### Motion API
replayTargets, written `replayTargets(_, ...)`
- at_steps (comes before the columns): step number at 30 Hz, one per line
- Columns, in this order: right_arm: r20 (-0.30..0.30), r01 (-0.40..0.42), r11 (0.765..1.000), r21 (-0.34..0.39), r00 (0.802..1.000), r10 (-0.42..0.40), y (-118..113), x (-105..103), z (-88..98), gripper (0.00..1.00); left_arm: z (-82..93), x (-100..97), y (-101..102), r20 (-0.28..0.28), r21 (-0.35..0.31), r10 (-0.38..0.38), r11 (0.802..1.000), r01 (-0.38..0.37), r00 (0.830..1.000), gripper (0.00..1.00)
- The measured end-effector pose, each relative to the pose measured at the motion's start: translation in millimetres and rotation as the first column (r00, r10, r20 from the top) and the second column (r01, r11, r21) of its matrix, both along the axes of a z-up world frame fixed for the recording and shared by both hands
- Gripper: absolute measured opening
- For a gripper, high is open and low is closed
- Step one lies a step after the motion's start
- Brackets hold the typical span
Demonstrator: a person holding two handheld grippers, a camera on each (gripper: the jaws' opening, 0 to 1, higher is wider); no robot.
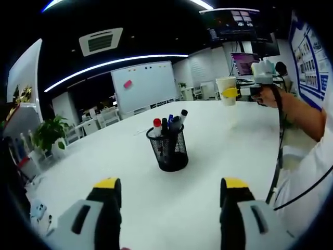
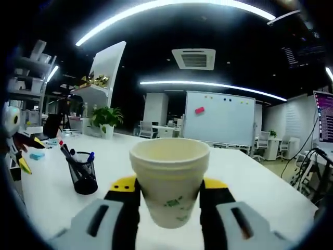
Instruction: Place the scattered laser pointers and whiteboard markers into the pen holder and stack the scattered paper cups together
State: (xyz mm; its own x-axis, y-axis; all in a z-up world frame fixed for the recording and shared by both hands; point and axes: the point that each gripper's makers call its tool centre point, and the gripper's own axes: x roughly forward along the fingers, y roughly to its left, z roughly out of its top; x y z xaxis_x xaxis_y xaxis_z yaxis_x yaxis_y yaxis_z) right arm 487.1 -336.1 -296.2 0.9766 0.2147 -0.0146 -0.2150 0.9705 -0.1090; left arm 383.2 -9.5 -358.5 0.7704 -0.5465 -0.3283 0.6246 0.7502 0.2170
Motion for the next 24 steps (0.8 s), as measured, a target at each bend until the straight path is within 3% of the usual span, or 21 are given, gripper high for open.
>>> replayTargets(24,0.003,-0.028,1.0,0.006,1.0,0.028,13,6,-1.4,0.45,-9.4,-5.2,-1,-0.024,0.009,-0.006,1.0,0.006,1.0,0.77)
